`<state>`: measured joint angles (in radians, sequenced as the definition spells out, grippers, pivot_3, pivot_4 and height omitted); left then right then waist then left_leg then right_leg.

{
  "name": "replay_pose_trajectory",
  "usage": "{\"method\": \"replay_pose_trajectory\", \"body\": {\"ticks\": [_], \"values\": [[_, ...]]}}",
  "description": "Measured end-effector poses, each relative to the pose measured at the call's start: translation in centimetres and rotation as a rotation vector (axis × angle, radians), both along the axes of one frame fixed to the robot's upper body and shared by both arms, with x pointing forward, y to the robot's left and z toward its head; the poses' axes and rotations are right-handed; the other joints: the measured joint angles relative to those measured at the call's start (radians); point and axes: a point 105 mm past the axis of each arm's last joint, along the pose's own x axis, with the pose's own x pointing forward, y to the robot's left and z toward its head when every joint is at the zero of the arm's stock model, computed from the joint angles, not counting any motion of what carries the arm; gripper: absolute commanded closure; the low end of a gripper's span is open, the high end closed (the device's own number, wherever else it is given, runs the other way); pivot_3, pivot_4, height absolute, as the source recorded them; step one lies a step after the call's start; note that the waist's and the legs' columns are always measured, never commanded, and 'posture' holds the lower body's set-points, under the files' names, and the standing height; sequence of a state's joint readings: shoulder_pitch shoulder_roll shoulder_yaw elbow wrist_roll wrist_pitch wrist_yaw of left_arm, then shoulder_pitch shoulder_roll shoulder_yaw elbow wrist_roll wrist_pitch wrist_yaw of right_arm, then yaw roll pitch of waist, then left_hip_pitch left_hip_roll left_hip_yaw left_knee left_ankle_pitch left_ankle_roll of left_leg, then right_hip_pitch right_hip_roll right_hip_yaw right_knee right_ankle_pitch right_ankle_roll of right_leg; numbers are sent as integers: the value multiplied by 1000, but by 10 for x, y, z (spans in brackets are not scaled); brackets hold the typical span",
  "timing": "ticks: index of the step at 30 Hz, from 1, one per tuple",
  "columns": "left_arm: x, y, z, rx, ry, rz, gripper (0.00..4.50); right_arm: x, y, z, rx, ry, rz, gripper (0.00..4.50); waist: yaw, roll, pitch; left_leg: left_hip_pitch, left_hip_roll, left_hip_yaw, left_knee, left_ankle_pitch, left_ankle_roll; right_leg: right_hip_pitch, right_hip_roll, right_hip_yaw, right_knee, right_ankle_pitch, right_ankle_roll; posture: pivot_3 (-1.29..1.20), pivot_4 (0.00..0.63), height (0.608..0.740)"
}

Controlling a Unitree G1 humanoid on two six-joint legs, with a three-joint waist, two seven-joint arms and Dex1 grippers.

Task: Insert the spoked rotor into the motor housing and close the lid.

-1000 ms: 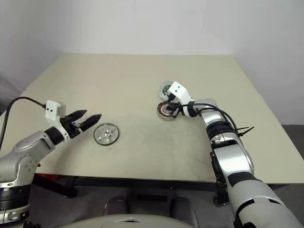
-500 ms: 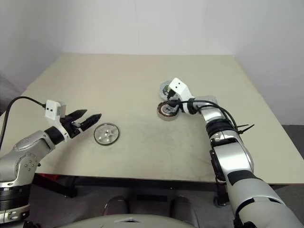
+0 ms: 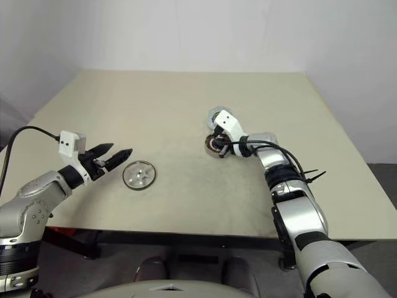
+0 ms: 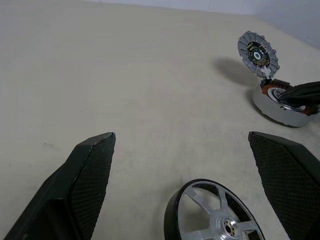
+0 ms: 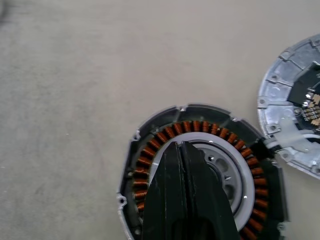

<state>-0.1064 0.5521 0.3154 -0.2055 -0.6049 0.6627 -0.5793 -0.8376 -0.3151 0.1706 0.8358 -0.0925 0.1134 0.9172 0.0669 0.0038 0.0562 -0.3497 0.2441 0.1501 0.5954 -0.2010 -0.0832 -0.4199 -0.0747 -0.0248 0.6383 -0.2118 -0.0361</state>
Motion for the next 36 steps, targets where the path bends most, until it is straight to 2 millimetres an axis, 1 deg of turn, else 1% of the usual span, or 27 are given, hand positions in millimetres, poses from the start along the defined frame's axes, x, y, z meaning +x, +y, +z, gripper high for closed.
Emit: {"method": "replay_pose_trajectory", "body": {"ticks": [9,15,20,24,31,36], "values": [[0,0,0,1,1,1,0,1,-2,6,12,15,4,4489,1,0,0,-2,0,0,0,0,0,-1,0,0,0,0,0,0,0,740],[0,1,-1,3,2,3,0,12,-7,28,7,-40,-18,4489,1,0,1,-2,0,0,0,0,0,-2,0,0,0,0,0,0,0,740],[0,1,-1,5,3,4,0,11,-12,18,1,-10,-40,4489,1,0,1,-3,0,0,0,0,0,-2,0,0,0,0,0,0,0,740],[0,1,-1,6,3,5,0,6,-8,6,11,18,-36,4489,1,0,1,-2,0,0,0,0,0,-2,0,0,0,0,0,0,0,740],[0,1,-1,7,3,7,0,6,-7,5,6,6,-33,4489,1,0,1,-1,0,0,0,0,0,-1,0,0,0,0,0,0,0,740],[0,1,-1,7,3,8,0,6,-9,8,9,3,-25,4489,1,0,2,-2,0,0,0,0,0,-1,0,0,0,0,0,0,0,740]]}}
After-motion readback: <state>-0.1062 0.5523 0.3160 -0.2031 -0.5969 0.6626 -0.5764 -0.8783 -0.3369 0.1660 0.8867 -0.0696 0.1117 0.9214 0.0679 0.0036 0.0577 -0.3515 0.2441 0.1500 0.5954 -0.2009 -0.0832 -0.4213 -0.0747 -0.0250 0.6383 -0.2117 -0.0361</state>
